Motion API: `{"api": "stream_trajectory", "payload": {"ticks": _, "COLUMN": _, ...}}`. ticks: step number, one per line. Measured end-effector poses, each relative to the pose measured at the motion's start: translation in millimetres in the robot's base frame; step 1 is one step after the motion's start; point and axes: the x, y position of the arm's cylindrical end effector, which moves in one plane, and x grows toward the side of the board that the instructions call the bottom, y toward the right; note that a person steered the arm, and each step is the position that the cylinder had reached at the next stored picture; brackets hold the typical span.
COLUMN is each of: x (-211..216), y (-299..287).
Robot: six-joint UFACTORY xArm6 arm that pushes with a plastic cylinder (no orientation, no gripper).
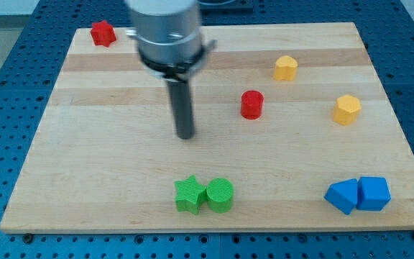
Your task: Push the red circle into the red star
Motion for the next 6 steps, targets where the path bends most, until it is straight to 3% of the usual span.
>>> {"api": "stream_trajectory", "payload": {"ticks": 2, "x": -10.8, "y": 148.8}}
{"api": "stream_trajectory", "payload": {"ticks": 6, "x": -69.8, "y": 72.3}}
